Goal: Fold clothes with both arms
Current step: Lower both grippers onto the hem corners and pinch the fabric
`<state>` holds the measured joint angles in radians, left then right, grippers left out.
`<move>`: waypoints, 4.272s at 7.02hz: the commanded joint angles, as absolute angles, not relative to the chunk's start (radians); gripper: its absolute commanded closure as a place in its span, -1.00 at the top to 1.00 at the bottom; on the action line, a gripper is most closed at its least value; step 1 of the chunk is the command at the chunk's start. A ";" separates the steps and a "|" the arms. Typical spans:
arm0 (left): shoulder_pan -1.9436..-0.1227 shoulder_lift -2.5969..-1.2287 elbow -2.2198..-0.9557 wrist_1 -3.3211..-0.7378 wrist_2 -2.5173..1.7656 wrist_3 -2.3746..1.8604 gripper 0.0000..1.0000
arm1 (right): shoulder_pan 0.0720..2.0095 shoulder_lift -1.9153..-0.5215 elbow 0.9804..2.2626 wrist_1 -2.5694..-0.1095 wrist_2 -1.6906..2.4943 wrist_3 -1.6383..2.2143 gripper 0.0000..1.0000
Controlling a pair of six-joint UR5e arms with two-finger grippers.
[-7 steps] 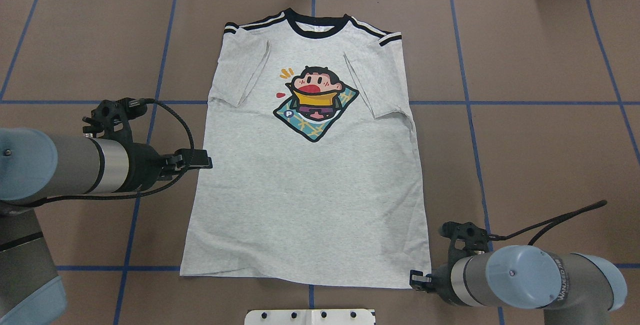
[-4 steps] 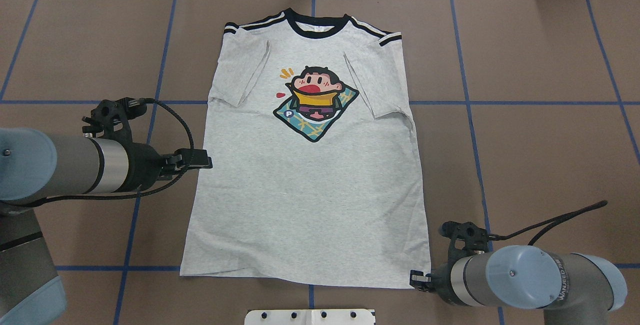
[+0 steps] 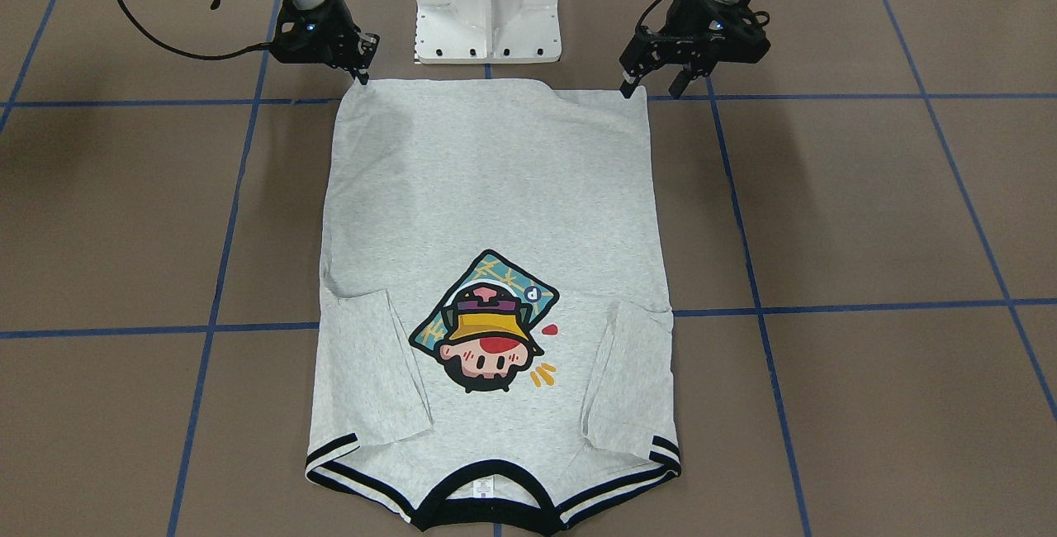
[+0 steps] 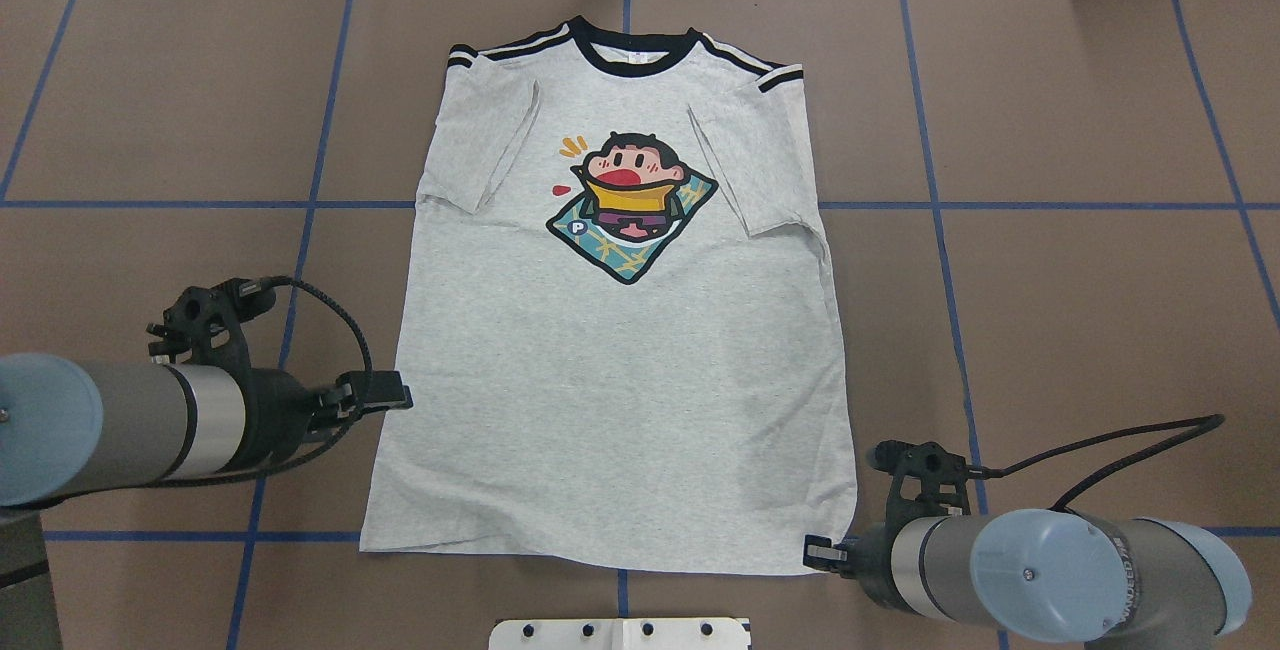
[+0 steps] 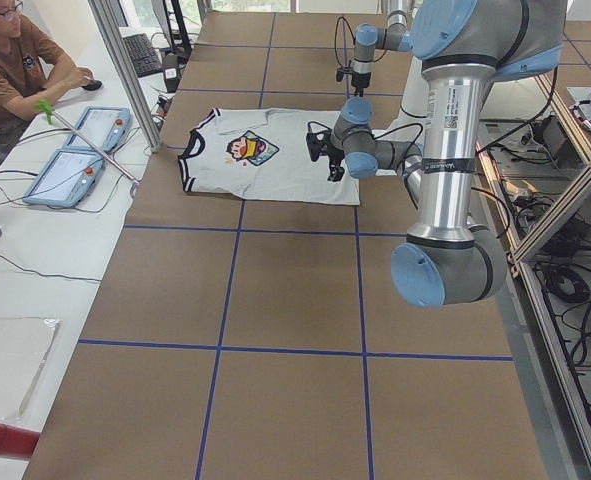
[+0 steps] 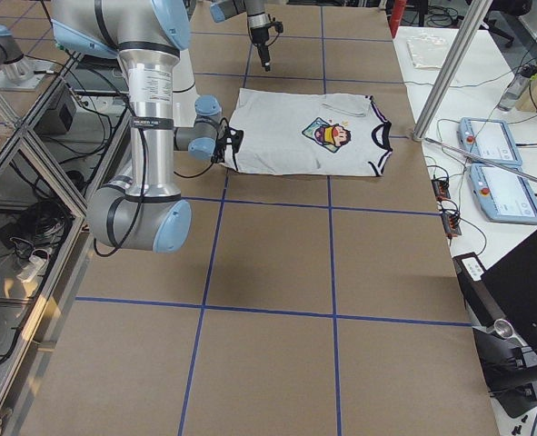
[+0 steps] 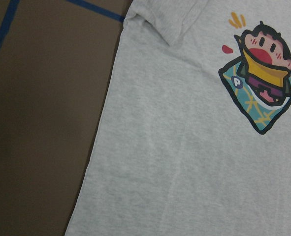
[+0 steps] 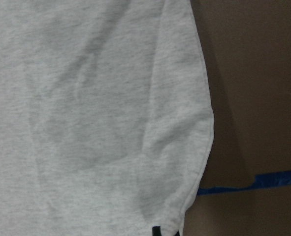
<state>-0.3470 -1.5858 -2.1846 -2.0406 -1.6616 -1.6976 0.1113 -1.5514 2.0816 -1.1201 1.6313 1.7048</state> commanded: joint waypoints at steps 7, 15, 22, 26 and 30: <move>-0.178 -1.584 -2.083 -1.944 -1.551 -1.805 0.86 | 0.144 -1.531 2.145 -1.117 1.638 1.703 -1.00; -0.143 -1.652 -2.066 -1.816 -1.548 -1.796 0.35 | 0.147 -1.528 2.145 -1.117 1.646 1.703 -1.00; -0.143 -1.652 -2.069 -1.813 -1.548 -1.795 -0.38 | 0.155 -1.528 2.146 -1.115 1.654 1.703 -1.00; -0.138 -1.655 -2.085 -1.777 -1.546 -1.795 -1.00 | 0.156 -1.508 2.148 -1.115 1.664 1.703 -1.00; -0.153 -1.638 -2.227 -1.722 -1.558 -1.717 -1.00 | 0.349 -1.522 2.166 -1.114 1.917 1.695 -1.00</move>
